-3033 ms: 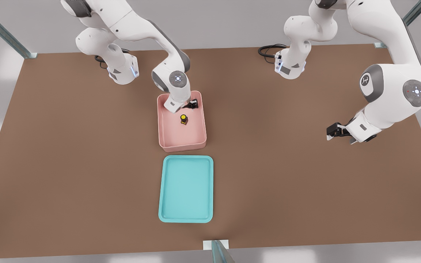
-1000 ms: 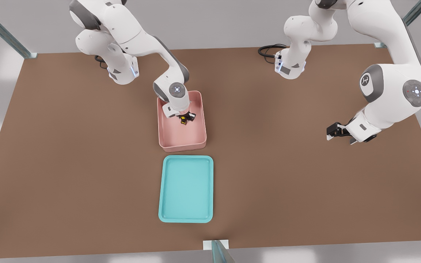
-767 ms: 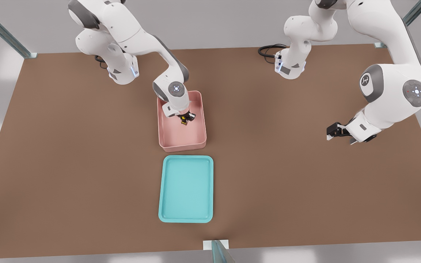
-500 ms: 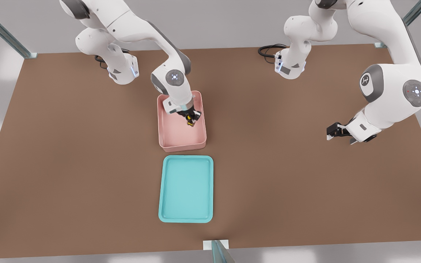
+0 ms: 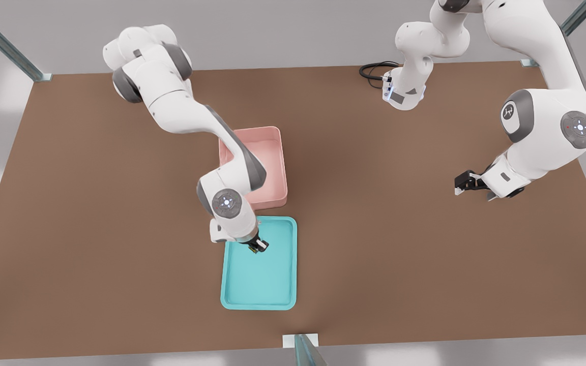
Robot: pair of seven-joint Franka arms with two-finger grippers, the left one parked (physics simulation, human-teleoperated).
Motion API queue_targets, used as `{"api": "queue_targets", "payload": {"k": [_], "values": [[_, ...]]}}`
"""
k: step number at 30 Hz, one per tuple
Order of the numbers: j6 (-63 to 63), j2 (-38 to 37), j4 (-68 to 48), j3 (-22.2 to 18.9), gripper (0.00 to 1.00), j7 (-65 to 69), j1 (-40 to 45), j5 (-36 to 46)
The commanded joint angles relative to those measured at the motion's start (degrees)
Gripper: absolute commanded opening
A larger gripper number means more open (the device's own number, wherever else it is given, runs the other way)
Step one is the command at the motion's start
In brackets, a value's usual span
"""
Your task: The left arm remains still, and the right arm places the button from the box into the tray
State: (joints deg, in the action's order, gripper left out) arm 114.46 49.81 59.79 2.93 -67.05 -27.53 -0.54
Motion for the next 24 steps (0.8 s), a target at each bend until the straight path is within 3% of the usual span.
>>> {"api": "queue_targets", "payload": {"k": [1, 7, 8, 9, 12, 14, 15, 16, 17, 18, 19, 20, 24], "values": [[-3.4, 3.0, -2.7, 0.1, 0.44, 2.4, 0.0, -0.2], [0.8, 5.6, -3.6, -0.2, 0.47, 2.5, 0.0, -0.2], [1.1, 5.6, -3.6, 0.0, 0.61, 2.6, 0.0, -0.2], [1.5, 5.6, -3.5, 0.1, 1.00, 2.6, 0.0, -0.2], [1.3, 5.3, -3.5, 0.1, 1.00, 2.7, 0.0, -0.2], [-10.8, -1.2, -3.5, -1.5, 1.00, 8.4, 0.1, -0.2], [-25.5, -9.1, -3.5, -4.2, 1.00, 24.1, 4.1, -0.2], [-35.0, -13.9, -3.0, -3.1, 1.00, 46.4, 11.9, -0.3], [-37.6, -18.9, 0.5, -3.3, 1.00, 63.2, 17.6, -2.8], [-35.2, -27.3, 12.0, -3.2, 1.00, 69.8, 22.1, -2.4], [-22.6, -43.4, 37.2, -3.2, 1.00, 70.4, 25.1, -0.1], [-22.0, -48.0, 43.4, -3.2, 1.00, 70.6, 26.2, 1.1], [-21.0, -45.3, 42.0, -2.9, 1.00, 70.3, 25.9, 0.8]]}}
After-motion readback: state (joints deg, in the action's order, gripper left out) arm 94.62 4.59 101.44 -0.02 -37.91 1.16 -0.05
